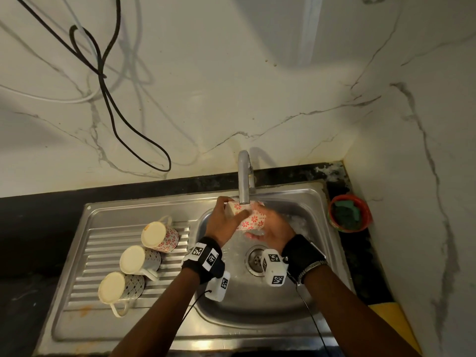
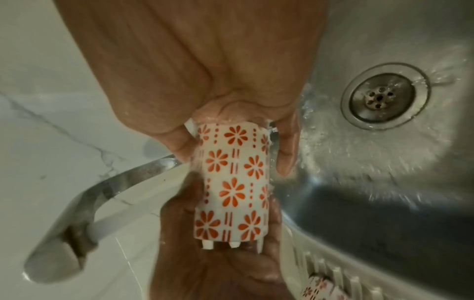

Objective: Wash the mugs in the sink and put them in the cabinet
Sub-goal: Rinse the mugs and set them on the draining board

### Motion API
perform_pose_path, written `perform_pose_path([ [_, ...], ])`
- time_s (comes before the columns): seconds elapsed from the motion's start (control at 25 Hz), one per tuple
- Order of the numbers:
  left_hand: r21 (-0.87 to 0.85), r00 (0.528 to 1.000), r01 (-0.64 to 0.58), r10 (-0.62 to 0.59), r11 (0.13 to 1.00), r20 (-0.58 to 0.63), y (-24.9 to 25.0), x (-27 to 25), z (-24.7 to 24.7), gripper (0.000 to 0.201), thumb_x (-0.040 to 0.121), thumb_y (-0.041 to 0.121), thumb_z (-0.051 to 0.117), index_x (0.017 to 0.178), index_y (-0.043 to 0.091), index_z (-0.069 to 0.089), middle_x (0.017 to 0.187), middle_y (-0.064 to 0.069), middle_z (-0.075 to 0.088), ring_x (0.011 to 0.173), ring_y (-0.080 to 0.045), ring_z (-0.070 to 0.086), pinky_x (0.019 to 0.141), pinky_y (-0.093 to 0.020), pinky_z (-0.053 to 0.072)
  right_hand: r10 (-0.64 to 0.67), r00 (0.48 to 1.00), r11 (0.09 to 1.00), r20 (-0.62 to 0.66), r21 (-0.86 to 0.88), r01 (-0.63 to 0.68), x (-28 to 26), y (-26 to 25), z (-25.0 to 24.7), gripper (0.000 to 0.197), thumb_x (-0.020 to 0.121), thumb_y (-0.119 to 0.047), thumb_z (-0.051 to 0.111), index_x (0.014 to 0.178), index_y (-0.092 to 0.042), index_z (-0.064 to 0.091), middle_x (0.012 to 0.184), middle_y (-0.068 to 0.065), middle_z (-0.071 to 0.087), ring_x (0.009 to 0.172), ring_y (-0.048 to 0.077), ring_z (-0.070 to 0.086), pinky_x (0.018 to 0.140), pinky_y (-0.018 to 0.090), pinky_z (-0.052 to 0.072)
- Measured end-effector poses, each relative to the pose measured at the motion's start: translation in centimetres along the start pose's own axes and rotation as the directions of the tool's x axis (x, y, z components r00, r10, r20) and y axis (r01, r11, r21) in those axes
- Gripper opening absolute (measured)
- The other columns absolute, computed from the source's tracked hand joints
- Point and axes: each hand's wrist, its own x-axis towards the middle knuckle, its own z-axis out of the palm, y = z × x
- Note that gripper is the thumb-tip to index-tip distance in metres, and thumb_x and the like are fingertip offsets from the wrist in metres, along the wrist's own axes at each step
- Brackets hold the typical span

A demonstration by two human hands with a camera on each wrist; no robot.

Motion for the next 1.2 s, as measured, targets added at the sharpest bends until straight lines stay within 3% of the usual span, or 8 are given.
perform_pose_path([
  [0.16,0.234,0.996,-0.081,0.088,0.969,-0.020,0.5,-0.6,0.3,0.068,0.079,0.056,0.082,0.127,0.031,0.041,0.112,0.003,0.069,0.095,-0.015,0.071,0.065,-0.017,0.052,-0.053,0.999,0.998,-0.003,-0.015,0.053,0.1,0.3,0.2,0.049,0.092,-0.052,0.072,0.131,-0.022,0.069,0.130,0.010,0.071,0.123,0.032,0.066,0.103,0.053,0.056],
  [0.28,-0.073,0.973,0.206,-0.197,0.976,0.123,1.1,0.0,0.6,0.068,0.078,0.046,0.086,0.131,0.021,0.051,0.119,-0.011,0.071,0.100,-0.024,0.072,0.075,-0.033,0.060,-0.148,0.989,0.983,-0.013,-0.110,0.146,-0.3,-0.2,0.6,0.037,0.101,-0.041,0.061,0.121,-0.010,0.068,0.118,0.013,0.072,0.104,0.028,0.071,0.092,0.051,0.060],
  [0.4,-0.351,0.916,0.394,-0.331,0.850,0.227,0.8,0.3,0.0,0.048,0.084,0.042,0.078,0.122,0.016,0.066,0.118,-0.014,0.074,0.109,-0.032,0.070,0.087,-0.045,0.059,-0.237,0.971,0.955,0.013,-0.178,0.236,-1.9,-0.9,0.2,0.020,0.109,-0.017,0.049,0.104,-0.009,0.065,0.091,-0.002,0.077,0.086,0.015,0.068,0.069,0.024,0.058],
  [0.52,-0.488,0.962,0.271,-0.221,0.830,0.158,0.2,0.1,0.0,0.026,0.092,0.026,0.071,0.115,0.015,0.067,0.110,-0.012,0.075,0.110,-0.038,0.069,0.083,-0.044,0.058,-0.278,0.954,0.941,0.111,-0.169,0.293,-3.7,-1.4,-0.3,0.028,0.110,-0.006,0.036,0.104,-0.014,0.063,0.083,-0.010,0.079,0.085,0.007,0.074,0.071,0.019,0.058],
  [0.64,-0.503,0.994,0.103,-0.069,0.858,0.086,-0.5,0.3,-0.1,0.046,0.082,0.016,0.080,0.125,0.018,0.063,0.116,-0.014,0.073,0.107,-0.035,0.070,0.088,-0.046,0.058,-0.260,0.957,0.890,0.130,-0.351,0.290,-3.8,-2.3,0.1,0.017,0.109,-0.024,0.048,0.112,-0.022,0.065,0.099,-0.006,0.077,0.096,0.011,0.073,0.086,0.032,0.059],
  [0.84,-0.204,0.996,-0.047,0.061,0.978,0.060,-0.2,0.9,-1.0,0.033,0.091,0.005,0.074,0.124,0.009,0.067,0.109,-0.012,0.076,0.098,-0.025,0.075,0.084,-0.036,0.062,-0.163,0.955,0.769,0.249,-0.574,0.282,-1.9,-2.2,-1.0,0.029,0.105,-0.036,0.061,0.127,-0.019,0.065,0.114,0.006,0.076,0.106,0.022,0.074,0.092,0.037,0.061],
  [0.92,-0.005,0.994,-0.073,0.073,0.997,0.076,0.4,1.3,-1.2,0.009,0.098,0.014,0.068,0.101,0.006,0.072,0.090,-0.006,0.077,0.084,-0.019,0.074,0.077,-0.032,0.059,-0.171,0.939,0.707,0.300,-0.626,0.329,-1.8,-1.7,-1.2,0.029,0.105,-0.032,0.061,0.130,-0.017,0.065,0.115,0.003,0.076,0.104,0.016,0.074,0.090,0.030,0.059],
  [1.2,0.295,0.970,-0.030,-0.042,0.955,0.238,0.6,1.3,-0.3,0.044,0.088,0.069,0.053,0.086,0.031,0.073,0.082,-0.002,0.078,0.078,-0.019,0.076,0.082,-0.045,0.062,-0.201,0.926,0.599,0.320,-0.708,0.375,-0.6,-0.2,-1.2,0.028,0.104,-0.021,0.062,0.130,-0.012,0.064,0.116,0.004,0.075,0.106,0.014,0.073,0.090,0.032,0.060],
])
